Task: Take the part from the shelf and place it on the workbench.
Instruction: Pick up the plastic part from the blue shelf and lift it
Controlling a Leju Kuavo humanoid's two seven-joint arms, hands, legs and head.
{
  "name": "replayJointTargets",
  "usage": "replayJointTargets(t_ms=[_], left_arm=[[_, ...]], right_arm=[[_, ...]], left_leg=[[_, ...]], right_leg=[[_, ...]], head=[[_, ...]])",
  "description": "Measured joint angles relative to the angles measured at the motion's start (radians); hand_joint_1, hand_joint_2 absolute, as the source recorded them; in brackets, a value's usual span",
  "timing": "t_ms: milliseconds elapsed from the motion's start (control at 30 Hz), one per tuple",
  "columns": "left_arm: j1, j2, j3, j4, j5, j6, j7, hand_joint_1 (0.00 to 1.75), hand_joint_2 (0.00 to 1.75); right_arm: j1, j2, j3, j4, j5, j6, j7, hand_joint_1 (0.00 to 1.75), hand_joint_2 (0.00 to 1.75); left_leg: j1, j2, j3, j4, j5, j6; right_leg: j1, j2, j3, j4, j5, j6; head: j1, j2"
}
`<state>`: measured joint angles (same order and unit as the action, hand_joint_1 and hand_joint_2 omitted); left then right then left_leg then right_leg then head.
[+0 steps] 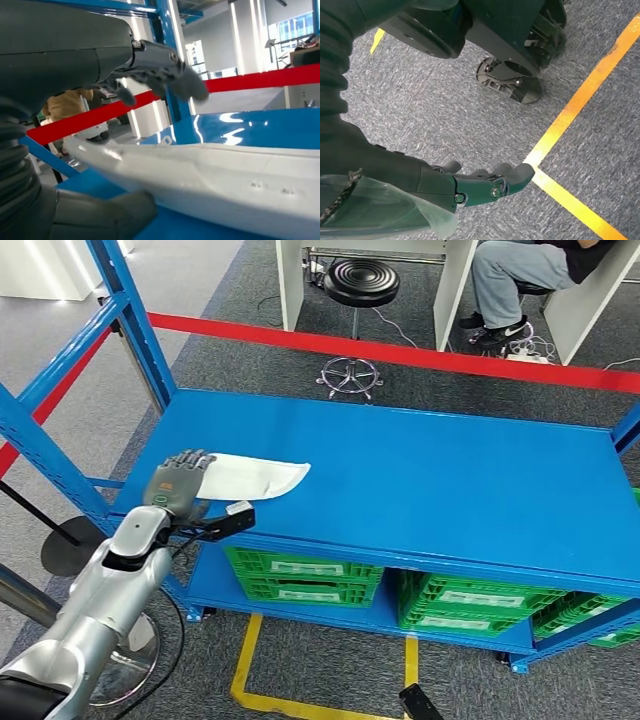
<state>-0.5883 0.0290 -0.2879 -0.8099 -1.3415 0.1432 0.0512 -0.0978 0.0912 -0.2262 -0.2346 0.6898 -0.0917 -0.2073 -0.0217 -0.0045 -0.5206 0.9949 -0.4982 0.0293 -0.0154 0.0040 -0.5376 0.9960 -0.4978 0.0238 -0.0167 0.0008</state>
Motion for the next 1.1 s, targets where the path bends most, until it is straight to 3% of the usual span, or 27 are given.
replayJointTargets(t_ms=[767, 933, 1100], left_arm=[[-0.003, 0.0, -0.001, 0.057, 0.056, 0.035, -0.036, 1.75, 1.75], [0.064, -0.008, 0.027, -0.012, 0.161, 0.11, -0.108, 1.75, 1.75], [0.153, -0.016, 0.043, -0.168, 0.239, 0.119, -0.154, 1.75, 1.75]], right_arm=[[0.002, 0.004, 0.0, -0.006, -0.007, -0.002, -0.006, 0.0, 1.75], [0.012, 0.005, -0.001, -0.006, -0.02, -0.019, -0.02, 0.0, 1.75], [0.023, 0.004, -0.002, -0.006, -0.032, -0.029, -0.032, 0.0, 1.75]], left_leg=[[0.0, 0.0, 0.0, 0.0, 0.0, 0.0], [0.0, 0.0, 0.0, 0.0, 0.0, 0.0], [0.0, 0.001, -0.002, 0.0, 0.0, 0.0]], right_leg=[[0.0, 0.0, 0.0, 0.0, 0.0, 0.0], [0.0, 0.0, 0.0, 0.0, 0.0, 0.0], [0.0, 0.002, -0.001, 0.0, 0.0, 0.0]], head=[[0.0, 0.0], [0.0, 0.0], [0.0, 0.0]])
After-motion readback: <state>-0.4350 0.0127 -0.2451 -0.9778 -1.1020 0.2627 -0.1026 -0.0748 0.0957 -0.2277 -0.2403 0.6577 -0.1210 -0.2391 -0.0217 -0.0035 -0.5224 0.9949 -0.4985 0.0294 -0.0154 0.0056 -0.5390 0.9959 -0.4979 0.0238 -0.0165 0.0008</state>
